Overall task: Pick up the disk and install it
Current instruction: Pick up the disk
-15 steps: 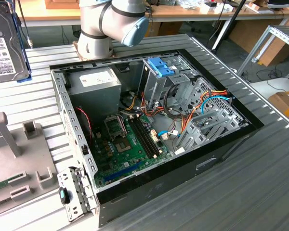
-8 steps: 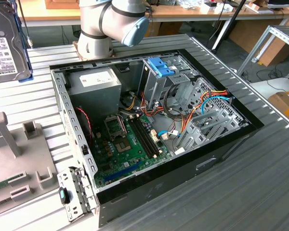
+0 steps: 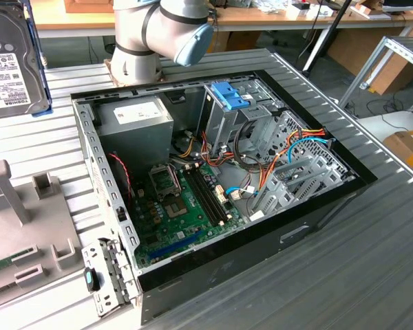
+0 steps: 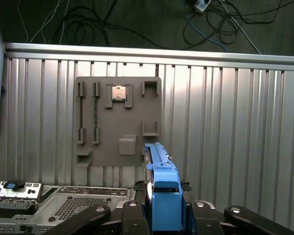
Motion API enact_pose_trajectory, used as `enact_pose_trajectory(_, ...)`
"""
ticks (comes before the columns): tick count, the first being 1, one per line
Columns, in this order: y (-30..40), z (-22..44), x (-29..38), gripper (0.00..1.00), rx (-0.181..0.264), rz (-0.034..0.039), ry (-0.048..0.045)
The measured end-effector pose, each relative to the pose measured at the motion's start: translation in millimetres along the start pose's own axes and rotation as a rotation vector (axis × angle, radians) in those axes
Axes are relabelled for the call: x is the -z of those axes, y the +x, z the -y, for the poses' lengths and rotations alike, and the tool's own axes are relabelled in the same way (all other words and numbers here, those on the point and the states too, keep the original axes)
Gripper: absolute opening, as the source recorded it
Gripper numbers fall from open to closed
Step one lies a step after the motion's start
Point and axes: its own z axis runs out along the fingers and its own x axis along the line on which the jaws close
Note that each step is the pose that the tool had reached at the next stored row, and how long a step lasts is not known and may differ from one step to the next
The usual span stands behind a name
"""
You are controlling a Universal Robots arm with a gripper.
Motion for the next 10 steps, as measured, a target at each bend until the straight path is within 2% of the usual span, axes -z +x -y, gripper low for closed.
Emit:
enact_pose_trajectory(8,0.3,6.7,0.1,0.36,0.000,0.0000,0.0000)
enact_pose_trajectory(10,0.5,13.1,0.0,0.36,0.000,0.0000,0.0000)
